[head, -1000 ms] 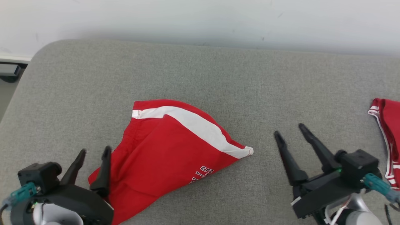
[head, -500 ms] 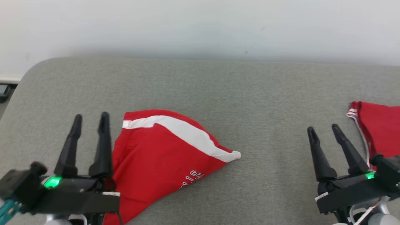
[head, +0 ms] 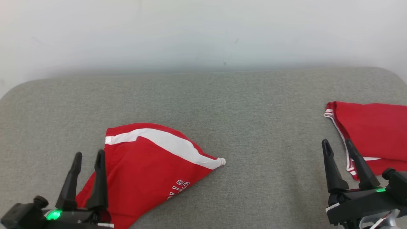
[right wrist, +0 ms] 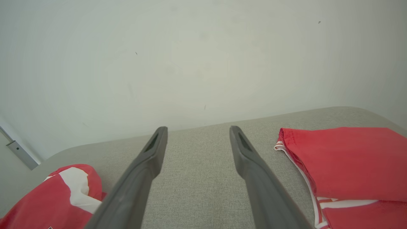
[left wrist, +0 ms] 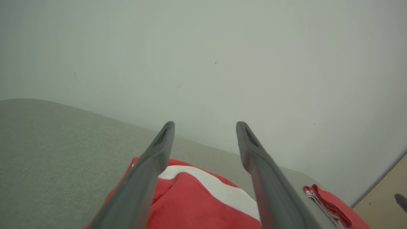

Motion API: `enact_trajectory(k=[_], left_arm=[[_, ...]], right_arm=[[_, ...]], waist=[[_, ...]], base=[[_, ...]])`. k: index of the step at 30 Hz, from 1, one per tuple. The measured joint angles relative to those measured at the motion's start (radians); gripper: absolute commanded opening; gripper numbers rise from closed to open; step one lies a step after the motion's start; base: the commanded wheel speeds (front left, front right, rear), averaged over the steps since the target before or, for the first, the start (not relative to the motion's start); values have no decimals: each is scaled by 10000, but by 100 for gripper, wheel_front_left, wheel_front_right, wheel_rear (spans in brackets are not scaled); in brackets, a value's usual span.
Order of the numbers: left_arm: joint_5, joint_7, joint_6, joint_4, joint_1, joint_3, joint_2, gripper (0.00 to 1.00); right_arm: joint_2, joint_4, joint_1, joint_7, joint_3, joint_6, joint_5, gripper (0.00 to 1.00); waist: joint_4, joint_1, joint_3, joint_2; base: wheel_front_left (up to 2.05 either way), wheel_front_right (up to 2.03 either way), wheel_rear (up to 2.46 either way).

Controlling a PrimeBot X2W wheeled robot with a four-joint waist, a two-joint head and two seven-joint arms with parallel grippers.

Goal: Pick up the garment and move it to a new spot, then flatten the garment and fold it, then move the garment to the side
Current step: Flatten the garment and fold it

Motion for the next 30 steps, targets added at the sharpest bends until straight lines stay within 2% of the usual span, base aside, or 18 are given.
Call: enact_trajectory(k=[6,11,30], left_arm=[[794,0,-481,1122,46,-245,253,100],[1151,0,-441,1538,-12,-255,324,100],[1281,347,-157,1490,-195,-418,366,100]], right_arm=[[-4,589,58,-502,288,0,88,100],[-2,1057,59,-683,497,0,25,100],[-2,1080,-128,-339,581,0,-336,100]], waist=[[-229,0,-25,0],[-197,0,98,1],[192,1,199,0]], base=[[0,0,0],[0,0,0],[0,0,0]])
